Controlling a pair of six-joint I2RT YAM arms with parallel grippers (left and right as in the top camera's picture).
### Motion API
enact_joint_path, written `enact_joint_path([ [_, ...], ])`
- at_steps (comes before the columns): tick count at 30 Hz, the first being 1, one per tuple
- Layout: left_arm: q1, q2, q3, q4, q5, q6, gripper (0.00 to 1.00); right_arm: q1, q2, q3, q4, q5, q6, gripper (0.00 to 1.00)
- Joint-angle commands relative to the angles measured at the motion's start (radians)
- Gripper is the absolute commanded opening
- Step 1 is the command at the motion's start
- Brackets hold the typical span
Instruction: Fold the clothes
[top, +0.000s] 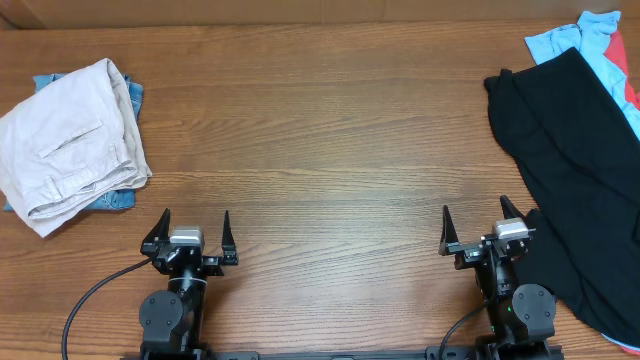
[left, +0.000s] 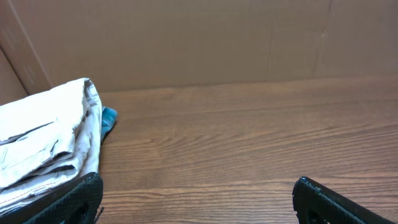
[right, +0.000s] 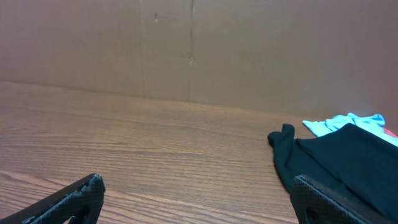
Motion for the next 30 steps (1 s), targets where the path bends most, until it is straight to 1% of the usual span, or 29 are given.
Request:
enact_joint_path([
  [1,0.007,-0.010,-0.003,0.002,0.011,0.027,1.00,-0.003,-0.009,-0.010,0.006,-0.004,0.000,1.00],
  [30,0.007,-0.010,-0.003,0.002,0.011,0.027,1.00,-0.003,-0.009,-0.010,0.020,0.010,-0.001,1.00],
])
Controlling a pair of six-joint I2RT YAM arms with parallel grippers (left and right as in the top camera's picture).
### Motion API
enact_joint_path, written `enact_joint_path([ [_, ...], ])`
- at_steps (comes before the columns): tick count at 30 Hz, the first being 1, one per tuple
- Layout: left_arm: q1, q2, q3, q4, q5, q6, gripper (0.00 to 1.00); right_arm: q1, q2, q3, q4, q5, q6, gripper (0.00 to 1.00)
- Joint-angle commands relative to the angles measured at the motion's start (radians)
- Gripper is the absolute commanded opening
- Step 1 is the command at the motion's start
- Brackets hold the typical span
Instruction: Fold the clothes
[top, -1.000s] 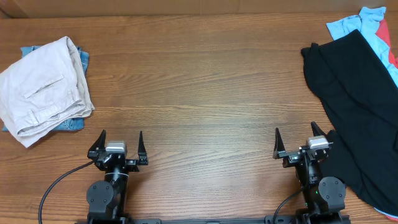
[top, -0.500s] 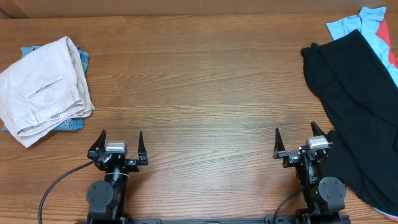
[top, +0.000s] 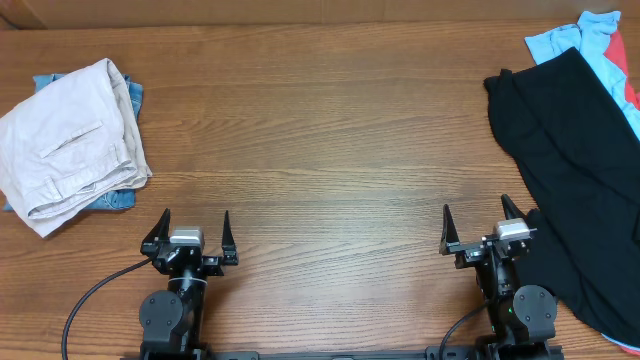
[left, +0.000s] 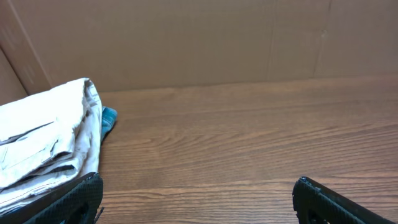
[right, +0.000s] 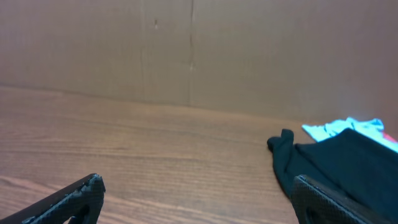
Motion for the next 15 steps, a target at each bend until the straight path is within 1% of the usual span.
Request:
enact_joint_path([
  [1,0.007,-0.010,-0.003,0.002,0.011,0.027,1.00,-0.004,-0.009,-0.010,-0.013,0.023,0.000,1.00],
  [9,0.007,-0.010,-0.003,0.005,0.011,0.015,1.00,-0.003,-0.008,-0.010,-0.012,0.022,0.018,1.00],
  [13,0.007,-0.010,0.000,-0.003,0.012,-0.122,1.00,-0.004,-0.008,0.006,-0.010,0.089,0.130,1.00],
  [15,0.007,-0.010,0.011,-0.013,0.012,-0.156,1.00,-0.004,-0.004,0.028,-0.013,0.134,0.159,1.00],
])
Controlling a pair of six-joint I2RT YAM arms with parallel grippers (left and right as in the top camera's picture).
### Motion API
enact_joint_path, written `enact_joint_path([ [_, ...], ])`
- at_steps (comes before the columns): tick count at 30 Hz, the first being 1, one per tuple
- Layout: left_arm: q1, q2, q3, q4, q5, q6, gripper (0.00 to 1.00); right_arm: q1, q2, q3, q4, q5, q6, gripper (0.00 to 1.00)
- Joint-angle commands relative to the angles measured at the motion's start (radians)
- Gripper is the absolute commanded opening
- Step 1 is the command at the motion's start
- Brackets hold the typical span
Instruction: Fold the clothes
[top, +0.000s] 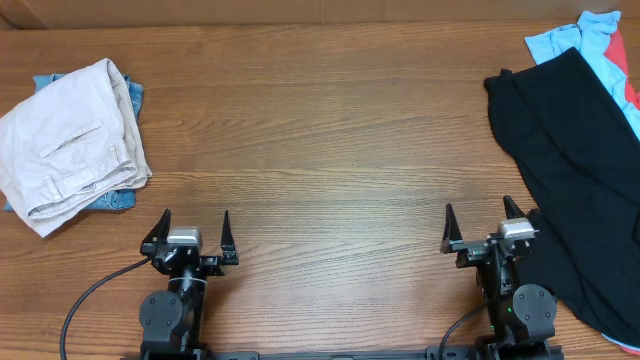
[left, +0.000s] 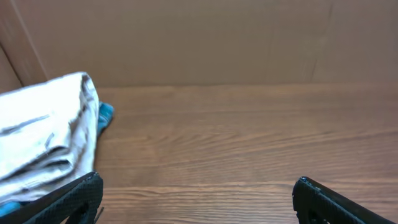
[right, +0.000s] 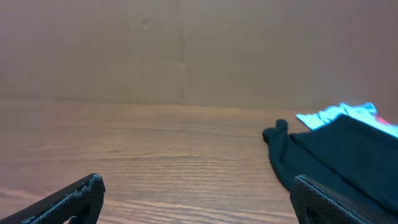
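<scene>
A black garment (top: 575, 170) lies spread flat at the table's right side, also seen as the black garment (right: 339, 155) in the right wrist view. Under its far corner lie a light blue piece (top: 560, 38) and a red one (top: 628, 60). Folded beige trousers (top: 70, 135) rest on a blue item (top: 118, 198) at the far left, appearing as beige trousers (left: 43, 137) in the left wrist view. My left gripper (top: 190, 225) stands open near the front edge, nothing between its fingers. My right gripper (top: 478, 221) is open too, just left of the black garment's lower edge.
A brown cardboard wall (left: 199, 37) runs along the table's far edge. The wooden tabletop (top: 320, 140) stretches between the two piles. A black cable (top: 90, 295) trails from the left arm's base toward the front left corner.
Both wrist views have shifted slightly, the trousers looking blurred and lower in the left view, the black garment a bit further left in the right view. The clothes lie unchanged.
Both grippers stood open near the front edge at each earlier moment, with the trousers folded at the left and the black garment spread at the right. Only small shifts of the wrist views show; no cloth has moved.
</scene>
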Motion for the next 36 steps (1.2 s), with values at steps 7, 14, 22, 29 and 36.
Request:
enact_joint_path([
  [7,0.008,0.032,0.176,-0.152,0.011,-0.107,1.00,-0.004,0.114,0.177,-0.003,0.151,0.091,1.00],
  [14,0.007,0.251,0.414,-0.272,0.006,-0.087,1.00,-0.004,0.445,0.459,-0.096,0.196,0.090,1.00],
  [22,0.007,0.634,0.754,-0.478,0.008,-0.085,1.00,-0.010,0.966,0.873,-0.306,0.228,0.079,1.00],
  [29,0.007,0.793,0.848,-0.496,0.008,-0.085,1.00,-0.108,1.210,1.022,-0.331,0.229,0.090,1.00],
  [36,0.007,0.809,0.848,-0.492,0.008,-0.089,1.00,-0.573,1.321,1.036,-0.339,0.169,0.205,1.00],
])
